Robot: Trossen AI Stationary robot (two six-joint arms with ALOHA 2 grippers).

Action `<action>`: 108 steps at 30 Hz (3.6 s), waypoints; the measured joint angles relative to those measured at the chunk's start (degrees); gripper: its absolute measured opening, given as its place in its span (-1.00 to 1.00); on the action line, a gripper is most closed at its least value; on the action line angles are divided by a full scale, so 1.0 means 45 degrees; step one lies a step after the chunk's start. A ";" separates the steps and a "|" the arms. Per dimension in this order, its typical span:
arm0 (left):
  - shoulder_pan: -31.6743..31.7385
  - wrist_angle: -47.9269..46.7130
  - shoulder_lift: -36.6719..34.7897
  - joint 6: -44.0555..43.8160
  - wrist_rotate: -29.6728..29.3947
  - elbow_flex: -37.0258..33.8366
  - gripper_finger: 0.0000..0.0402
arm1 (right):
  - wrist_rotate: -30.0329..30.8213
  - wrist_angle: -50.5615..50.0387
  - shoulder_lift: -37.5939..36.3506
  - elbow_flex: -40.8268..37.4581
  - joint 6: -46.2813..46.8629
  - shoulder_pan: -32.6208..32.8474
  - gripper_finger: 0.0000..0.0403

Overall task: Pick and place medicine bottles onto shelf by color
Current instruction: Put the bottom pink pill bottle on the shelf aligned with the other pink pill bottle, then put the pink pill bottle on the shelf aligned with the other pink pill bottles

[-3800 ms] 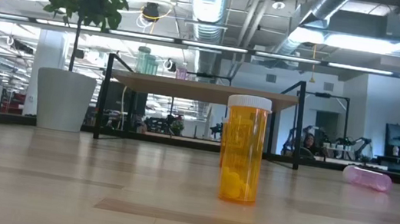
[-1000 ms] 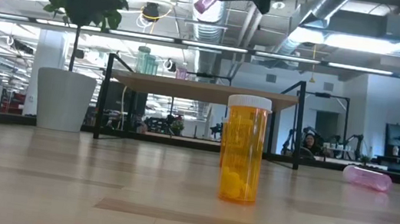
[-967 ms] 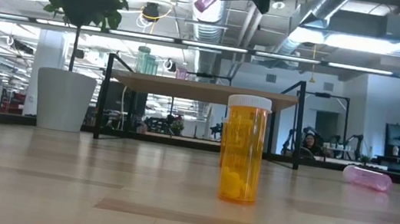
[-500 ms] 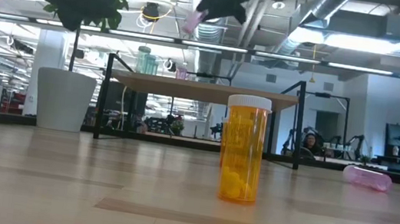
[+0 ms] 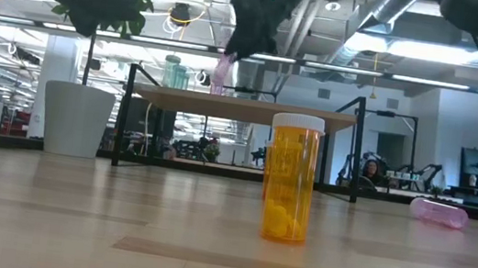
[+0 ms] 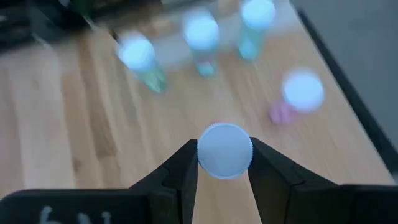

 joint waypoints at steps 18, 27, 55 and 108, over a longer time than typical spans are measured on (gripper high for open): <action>0.0005 0.0053 -0.0004 0.0210 -0.0211 0.0000 -0.30 | -0.0005 0.0440 0.0435 -0.0015 -0.0365 -0.0106 -0.29; 0.0005 0.0112 0.0000 0.0087 -0.0174 0.0000 -0.30 | 0.0079 0.1178 0.0430 -0.0160 -0.0364 -0.0052 -0.29; 0.0005 0.0097 0.0000 -0.0071 -0.0097 0.0000 -0.30 | 0.0082 0.0723 0.0935 -0.0063 -0.0388 -0.0087 -0.29; -0.0005 -0.0204 0.0000 -0.1142 0.1437 0.0000 -0.30 | 0.2807 -0.1846 -0.6398 -0.6270 0.2371 0.2767 -0.06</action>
